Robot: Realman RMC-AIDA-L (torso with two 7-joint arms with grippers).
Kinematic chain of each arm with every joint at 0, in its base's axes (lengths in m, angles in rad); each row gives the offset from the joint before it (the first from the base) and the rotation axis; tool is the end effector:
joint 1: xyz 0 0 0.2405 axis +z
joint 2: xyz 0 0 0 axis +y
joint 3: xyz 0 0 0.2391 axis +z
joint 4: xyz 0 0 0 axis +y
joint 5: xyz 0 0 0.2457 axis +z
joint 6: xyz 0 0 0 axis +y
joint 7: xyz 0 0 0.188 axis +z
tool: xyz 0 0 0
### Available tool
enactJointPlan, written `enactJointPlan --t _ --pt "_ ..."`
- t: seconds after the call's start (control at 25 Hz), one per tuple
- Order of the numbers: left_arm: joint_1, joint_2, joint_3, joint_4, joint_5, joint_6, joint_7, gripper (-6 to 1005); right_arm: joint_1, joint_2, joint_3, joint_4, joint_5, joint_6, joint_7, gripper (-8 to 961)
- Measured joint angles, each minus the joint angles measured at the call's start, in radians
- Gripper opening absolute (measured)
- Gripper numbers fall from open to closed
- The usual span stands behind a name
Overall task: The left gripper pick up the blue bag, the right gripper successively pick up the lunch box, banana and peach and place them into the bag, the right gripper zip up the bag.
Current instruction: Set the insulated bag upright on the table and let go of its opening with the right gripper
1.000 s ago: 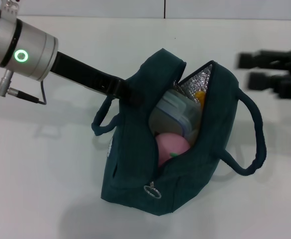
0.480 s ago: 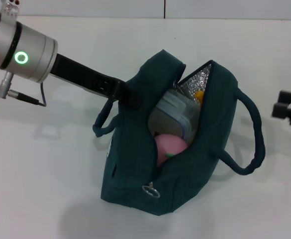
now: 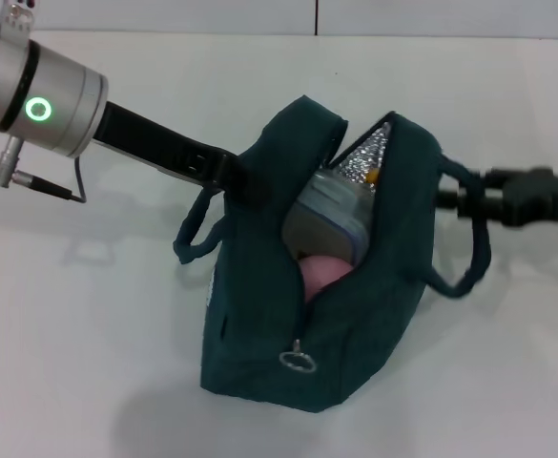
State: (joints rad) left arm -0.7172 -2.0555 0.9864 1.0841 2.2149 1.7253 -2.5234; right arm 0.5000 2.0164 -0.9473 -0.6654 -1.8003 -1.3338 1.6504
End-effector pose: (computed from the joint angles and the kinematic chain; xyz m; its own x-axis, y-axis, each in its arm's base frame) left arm -0.1460 0.3904 -0.0056 0.5881 0.8038 0.0896 0.8058 -0.5919 0.0207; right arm 0.2611 0.3963 -0.0252 0.6881 -0.5165 -0.5096 -0.6623 -0.7340 -0.1504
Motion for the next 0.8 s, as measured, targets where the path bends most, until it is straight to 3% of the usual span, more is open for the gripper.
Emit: enactJointPlan --t 0.16,0.4,0.56,0.8 --pt "0.011 0.0 -0.001 0.0 0.0 0.0 0.003 40 -0.035 0.007 0.005 -0.01 0.182 0.056 -0.122 634" --pt "0.03 -0.001 -0.011 -0.015 -0.008 0.0 0.028 40 -0.114 0.003 -0.008 -0.046 0.477 -0.032 -0.309 633" --pt "0.034 -0.001 -0.045 -0.068 -0.065 0.002 0.072 39 -0.123 -0.002 -0.009 -0.136 0.498 -0.097 -0.284 633" --pt "0.032 0.022 -0.057 -0.182 -0.176 0.001 0.129 39 -0.103 0.0 -0.024 -0.235 0.446 -0.137 -0.191 630"
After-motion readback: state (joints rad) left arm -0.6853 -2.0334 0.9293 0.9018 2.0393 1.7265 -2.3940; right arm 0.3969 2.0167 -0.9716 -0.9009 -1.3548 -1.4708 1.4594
